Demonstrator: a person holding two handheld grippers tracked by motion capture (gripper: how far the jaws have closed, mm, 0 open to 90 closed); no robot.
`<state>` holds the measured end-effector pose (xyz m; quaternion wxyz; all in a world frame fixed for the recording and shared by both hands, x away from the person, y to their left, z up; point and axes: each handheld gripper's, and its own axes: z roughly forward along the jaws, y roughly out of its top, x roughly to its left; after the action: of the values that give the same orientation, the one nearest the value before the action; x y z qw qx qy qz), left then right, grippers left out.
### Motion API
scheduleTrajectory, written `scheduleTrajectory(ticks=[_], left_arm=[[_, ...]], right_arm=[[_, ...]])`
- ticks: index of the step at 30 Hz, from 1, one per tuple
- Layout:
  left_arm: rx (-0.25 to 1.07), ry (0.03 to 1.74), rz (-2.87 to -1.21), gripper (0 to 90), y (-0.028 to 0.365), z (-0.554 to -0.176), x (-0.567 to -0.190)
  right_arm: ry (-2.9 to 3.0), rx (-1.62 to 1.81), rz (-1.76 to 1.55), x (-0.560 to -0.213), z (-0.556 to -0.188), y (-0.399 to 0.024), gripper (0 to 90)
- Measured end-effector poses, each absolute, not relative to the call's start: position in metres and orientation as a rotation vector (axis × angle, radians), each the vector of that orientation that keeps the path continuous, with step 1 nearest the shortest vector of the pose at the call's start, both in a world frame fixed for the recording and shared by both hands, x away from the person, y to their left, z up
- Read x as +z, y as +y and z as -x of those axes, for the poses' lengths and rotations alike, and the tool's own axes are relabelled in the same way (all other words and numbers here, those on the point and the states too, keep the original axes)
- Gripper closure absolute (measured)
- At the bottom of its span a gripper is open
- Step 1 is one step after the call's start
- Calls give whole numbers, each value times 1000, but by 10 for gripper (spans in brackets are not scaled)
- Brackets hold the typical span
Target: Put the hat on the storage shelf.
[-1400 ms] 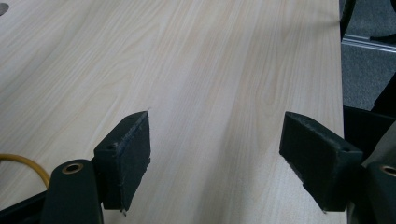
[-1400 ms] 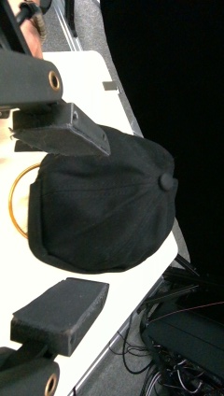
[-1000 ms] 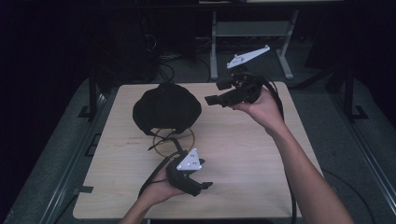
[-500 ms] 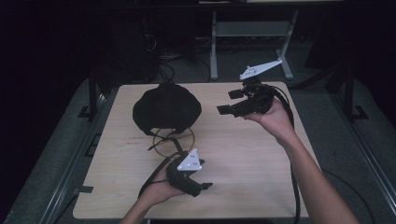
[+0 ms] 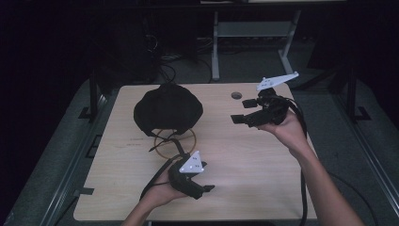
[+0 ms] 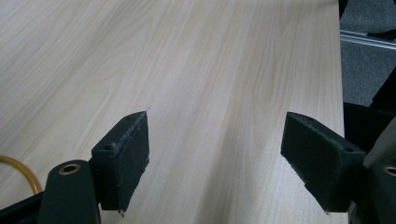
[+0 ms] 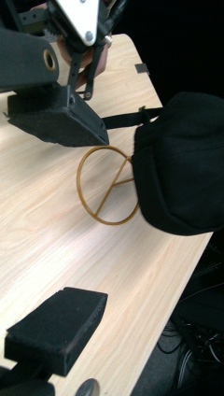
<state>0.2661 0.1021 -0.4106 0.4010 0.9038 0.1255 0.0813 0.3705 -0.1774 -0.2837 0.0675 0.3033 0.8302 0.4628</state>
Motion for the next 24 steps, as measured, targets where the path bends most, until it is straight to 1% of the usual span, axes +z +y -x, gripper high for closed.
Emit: scheduleTrajectory(ticks=[24], left_arm=[[210,317,-2289,230,101,-266,-413]], right_arm=[[2476,1381,-1015,-319,-350,-222,191]])
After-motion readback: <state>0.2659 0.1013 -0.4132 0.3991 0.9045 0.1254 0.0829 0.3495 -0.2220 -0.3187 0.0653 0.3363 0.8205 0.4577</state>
